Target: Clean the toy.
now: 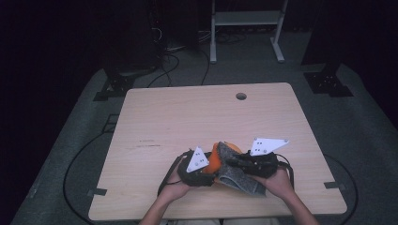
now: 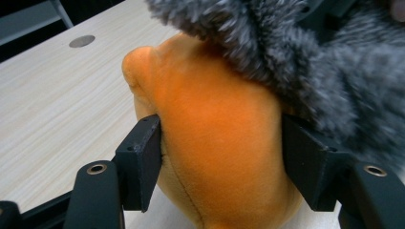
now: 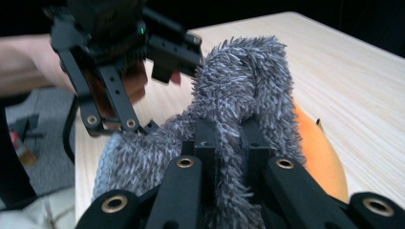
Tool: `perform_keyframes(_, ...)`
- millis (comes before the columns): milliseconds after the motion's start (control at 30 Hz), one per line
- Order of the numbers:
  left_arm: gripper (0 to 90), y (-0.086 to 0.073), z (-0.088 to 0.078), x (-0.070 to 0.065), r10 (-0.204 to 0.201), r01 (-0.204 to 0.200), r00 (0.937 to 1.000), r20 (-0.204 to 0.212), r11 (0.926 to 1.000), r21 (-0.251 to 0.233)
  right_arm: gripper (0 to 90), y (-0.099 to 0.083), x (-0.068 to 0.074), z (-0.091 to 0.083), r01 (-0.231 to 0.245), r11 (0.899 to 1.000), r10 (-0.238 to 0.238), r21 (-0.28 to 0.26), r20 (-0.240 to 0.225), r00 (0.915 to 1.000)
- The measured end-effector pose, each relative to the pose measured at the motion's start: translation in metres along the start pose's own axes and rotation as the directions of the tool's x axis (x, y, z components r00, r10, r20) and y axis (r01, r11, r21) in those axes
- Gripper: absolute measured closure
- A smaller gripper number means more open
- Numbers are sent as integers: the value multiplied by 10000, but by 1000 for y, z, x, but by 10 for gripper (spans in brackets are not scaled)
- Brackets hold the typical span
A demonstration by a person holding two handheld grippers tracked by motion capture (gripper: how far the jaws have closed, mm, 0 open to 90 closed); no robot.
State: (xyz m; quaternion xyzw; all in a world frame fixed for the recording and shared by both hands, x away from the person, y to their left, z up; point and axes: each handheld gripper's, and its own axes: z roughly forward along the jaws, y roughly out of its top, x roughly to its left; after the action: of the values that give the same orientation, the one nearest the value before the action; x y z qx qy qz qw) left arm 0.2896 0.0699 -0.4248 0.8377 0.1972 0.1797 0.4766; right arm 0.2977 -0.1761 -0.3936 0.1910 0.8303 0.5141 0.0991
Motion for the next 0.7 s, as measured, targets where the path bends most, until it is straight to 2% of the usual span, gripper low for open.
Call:
perform_keyframes(100,343,-2,-1,3,-132,133,9998,121,9999,-41,806,-4,-7,-4,-195,9997,191,134,252,9995)
perform_keyframes(133,340,-2,-1,2,-152,154,9997,169,9998,-93,806,-10,-15,-10,-508,9986,501,148,444,9978)
perform_keyframes(167,330,-2,-1,2,-161,164,9995,257,9998,-122,806,-13,-18,-11,-604,9981,597,137,486,9970)
perform_keyframes(267,233,0,-1,7,-816,838,9937,771,9961,-258,806,-17,-22,-13,-722,9974,718,75,464,9963)
perform_keyframes(300,229,0,0,6,-916,939,9932,720,9951,-297,806,-17,-21,-13,-706,9975,701,88,490,9963)
perform_keyframes(367,278,0,0,4,-741,754,9963,428,9967,-286,806,-15,-21,-13,-719,9974,713,110,505,9962)
perform_keyframes(433,309,0,1,3,-710,720,9969,353,9970,-299,806,-13,-19,-14,-679,9977,675,57,470,9966)
perform_keyframes(467,309,1,1,1,-622,634,9975,346,9974,-329,806,-9,-16,-14,-587,9982,589,-75,308,9978)
perform_keyframes(500,322,2,1,-1,-408,414,9988,257,9988,-255,806,-1,-5,-10,-239,9994,233,-248,-276,9993)
perform_keyframes(567,328,2,1,-4,16,-16,9999,100,10000,-2,806,4,5,-2,372,9993,-370,71,-330,9988)
perform_keyframes(633,339,-1,-1,-1,-133,133,9998,130,9999,13,806,2,4,0,304,9994,-299,133,-371,9989)
perform_keyframes(700,345,-5,-1,3,-160,159,9998,100,9998,98,806,-4,-6,-4,-15,9999,15,158,-3,10000)
